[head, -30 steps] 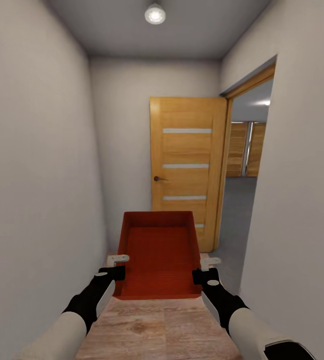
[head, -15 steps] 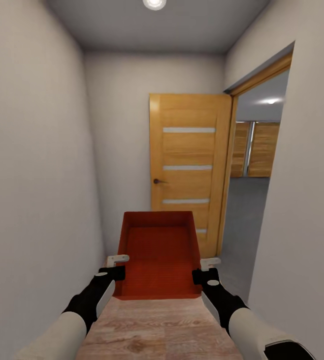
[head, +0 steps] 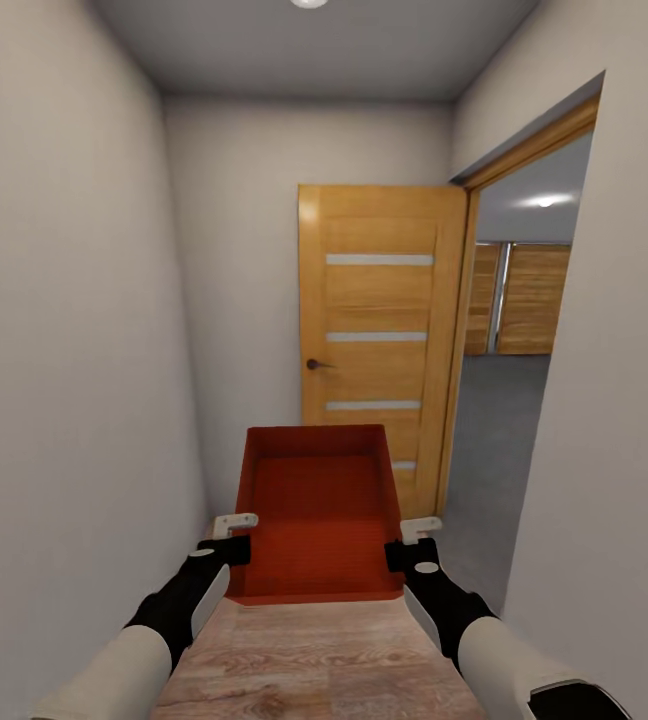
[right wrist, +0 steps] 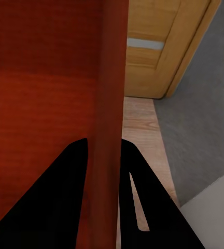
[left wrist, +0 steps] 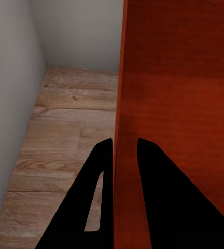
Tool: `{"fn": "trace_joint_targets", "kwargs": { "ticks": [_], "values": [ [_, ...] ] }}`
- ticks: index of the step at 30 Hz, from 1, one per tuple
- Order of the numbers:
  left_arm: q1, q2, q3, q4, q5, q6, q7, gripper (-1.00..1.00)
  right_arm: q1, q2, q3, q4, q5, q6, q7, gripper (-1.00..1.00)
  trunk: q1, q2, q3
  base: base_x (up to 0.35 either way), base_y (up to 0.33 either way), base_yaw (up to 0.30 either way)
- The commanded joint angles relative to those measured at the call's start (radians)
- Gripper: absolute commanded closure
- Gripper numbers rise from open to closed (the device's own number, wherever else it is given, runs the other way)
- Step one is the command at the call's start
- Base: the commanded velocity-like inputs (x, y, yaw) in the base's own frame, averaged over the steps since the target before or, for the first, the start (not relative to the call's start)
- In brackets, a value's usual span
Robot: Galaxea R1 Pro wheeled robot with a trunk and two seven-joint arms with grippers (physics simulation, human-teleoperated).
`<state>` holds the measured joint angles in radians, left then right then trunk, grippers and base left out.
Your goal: Move the two storage containers from the living room to the garage. In the garage, place one container on the floor and stack the other container on top of it (either order is fine).
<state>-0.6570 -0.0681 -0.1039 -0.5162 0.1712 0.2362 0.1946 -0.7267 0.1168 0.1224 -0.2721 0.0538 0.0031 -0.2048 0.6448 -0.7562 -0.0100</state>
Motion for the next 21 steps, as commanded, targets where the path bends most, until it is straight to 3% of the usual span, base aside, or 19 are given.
{"fn": "trace_joint_targets", "kwargs": {
  "ticks": [1, 16, 17, 21],
  "values": [
    [-0.001, 0.002, -0.002, -0.008, 0.005, 0.005, 0.014, 1.00, 0.000, -0.002, -0.001, 0.004, 0.000, 0.000, -0.007, 1.00, 0.001, -0.001, -0.001, 0.284, 0.000, 0.000],
    [-0.001, 0.002, -0.002, -0.002, 0.009, 0.005, 0.014, 1.00, 0.000, -0.002, 0.002, 0.004, 0.000, 0.007, -0.007, 1.00, 0.001, -0.001, -0.001, 0.317, 0.000, 0.000],
    [-0.001, 0.002, 0.027, -0.035, -0.028, 0.005, 0.014, 1.00, 0.000, -0.002, -0.012, 0.004, 0.000, 0.007, -0.007, 1.00, 0.001, -0.001, -0.001, 0.320, 0.000, 0.000],
    [-0.001, 0.002, 0.027, -0.034, -0.028, 0.005, 0.014, 1.00, 0.000, -0.002, -0.012, 0.004, 0.000, 0.004, -0.007, 1.00, 0.001, -0.001, -0.001, 0.320, 0.000, 0.000]
  ]
}}
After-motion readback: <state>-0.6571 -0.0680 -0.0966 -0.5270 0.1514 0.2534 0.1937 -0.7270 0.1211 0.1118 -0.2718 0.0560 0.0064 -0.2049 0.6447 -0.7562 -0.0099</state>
